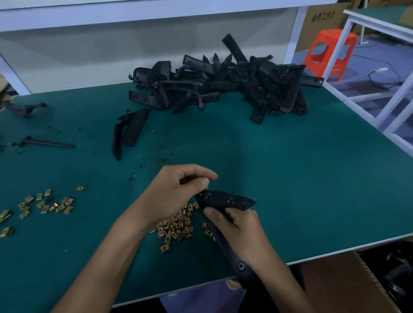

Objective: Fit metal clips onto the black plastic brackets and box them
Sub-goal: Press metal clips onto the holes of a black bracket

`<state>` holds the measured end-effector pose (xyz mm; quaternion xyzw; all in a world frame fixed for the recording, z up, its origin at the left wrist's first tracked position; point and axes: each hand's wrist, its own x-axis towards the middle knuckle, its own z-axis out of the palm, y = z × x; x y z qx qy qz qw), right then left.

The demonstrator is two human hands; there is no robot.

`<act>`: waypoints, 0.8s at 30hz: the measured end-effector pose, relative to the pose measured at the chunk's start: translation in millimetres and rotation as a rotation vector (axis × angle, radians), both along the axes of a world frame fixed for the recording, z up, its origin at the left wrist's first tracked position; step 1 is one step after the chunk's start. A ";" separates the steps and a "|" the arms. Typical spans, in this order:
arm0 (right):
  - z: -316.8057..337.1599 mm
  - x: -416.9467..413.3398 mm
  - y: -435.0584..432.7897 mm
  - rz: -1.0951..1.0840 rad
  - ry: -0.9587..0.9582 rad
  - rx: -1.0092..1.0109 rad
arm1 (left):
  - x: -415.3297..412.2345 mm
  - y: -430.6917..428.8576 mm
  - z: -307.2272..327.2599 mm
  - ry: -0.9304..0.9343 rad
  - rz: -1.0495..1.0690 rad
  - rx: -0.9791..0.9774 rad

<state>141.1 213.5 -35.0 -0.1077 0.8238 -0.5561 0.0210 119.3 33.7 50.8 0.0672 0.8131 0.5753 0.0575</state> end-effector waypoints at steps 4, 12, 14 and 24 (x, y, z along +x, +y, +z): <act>-1.8 1.0 -0.5 0.009 0.020 0.037 | 0.1 -0.1 -1.8 -0.028 -0.010 -0.038; -2.4 -1.1 -0.1 0.034 0.076 0.103 | 1.9 3.3 -6.2 -0.076 0.109 0.086; -2.5 -1.8 0.1 0.041 0.096 0.142 | 2.5 4.1 -5.7 -0.074 0.104 0.083; 0.9 -2.7 0.1 0.075 0.047 0.154 | 10.2 1.6 -6.8 -0.074 0.108 0.018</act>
